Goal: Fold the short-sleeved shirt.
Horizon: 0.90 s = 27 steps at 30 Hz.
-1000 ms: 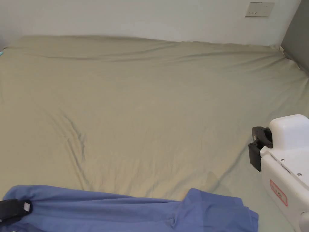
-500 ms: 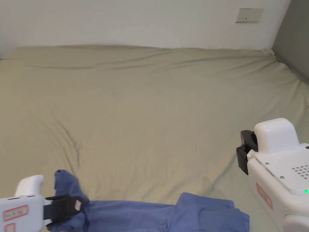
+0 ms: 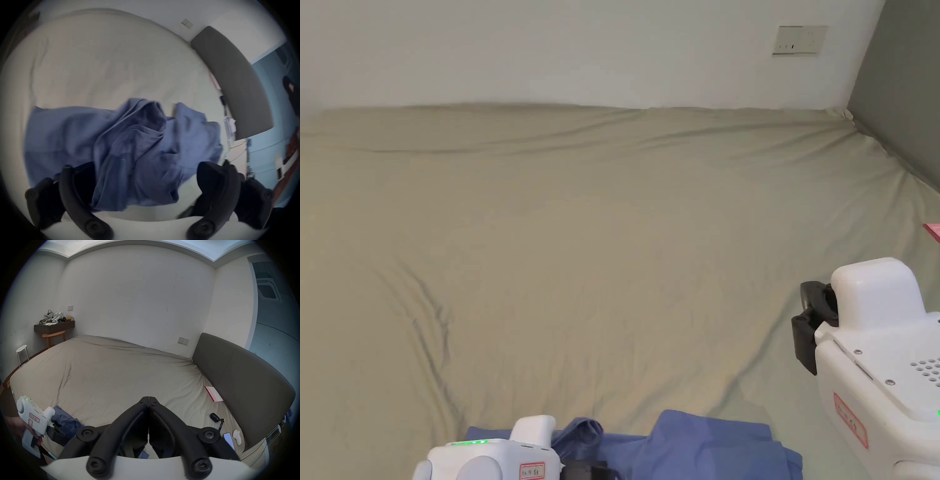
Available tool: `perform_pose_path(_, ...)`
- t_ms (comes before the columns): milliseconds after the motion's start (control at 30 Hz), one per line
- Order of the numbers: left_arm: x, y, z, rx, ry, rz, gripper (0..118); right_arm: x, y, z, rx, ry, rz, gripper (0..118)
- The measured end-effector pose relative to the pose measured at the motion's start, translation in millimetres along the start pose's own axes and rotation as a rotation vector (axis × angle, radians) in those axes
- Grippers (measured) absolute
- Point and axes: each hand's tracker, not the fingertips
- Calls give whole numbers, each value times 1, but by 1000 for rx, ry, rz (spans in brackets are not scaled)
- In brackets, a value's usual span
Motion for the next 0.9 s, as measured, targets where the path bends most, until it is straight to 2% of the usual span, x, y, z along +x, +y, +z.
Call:
perform_pose_path(67, 1, 3, 11, 26, -42, -8, 114, -1, 0, -1, -3, 3, 6, 2)
perform_pose_path(100, -1, 5, 19, 56, -24, -16, 111, -1, -1, -1, -4, 3, 8, 2)
perform_pose_path(133, 0, 6, 29, 110, -19, -18, 104, -1, 0, -1, -4, 4, 9, 2)
perform_pose_path(233, -15, 13, 59, 227, 49, -13, 27, 0, -1, -2, -2, 6, 5, 2)
perform_pose_path(267, -17, 12, 67, 264, 102, -21, 8, 0, 0, -2, -1, 5, 5, 2)
perform_pose_path(300, -22, 11, 72, 300, 149, -30, 3, 0, -1, -2, 0, 4, 5, 2)
perform_pose_path(400, -27, 5, 75, 363, 315, -151, 0, -1, -1, 0, 1, 5, 3, 2)
perform_pose_path(467, -33, 0, 64, 353, 366, -220, 0, -3, -2, 2, 0, 7, 5, 2)
perform_pose_path(633, -33, -23, 19, 245, 346, -280, 0, -7, -4, 6, -5, 15, 18, 2)
perform_pose_path(900, 11, -47, -14, 272, 369, -329, 0, -3, -6, 7, -18, 12, 17, 2)
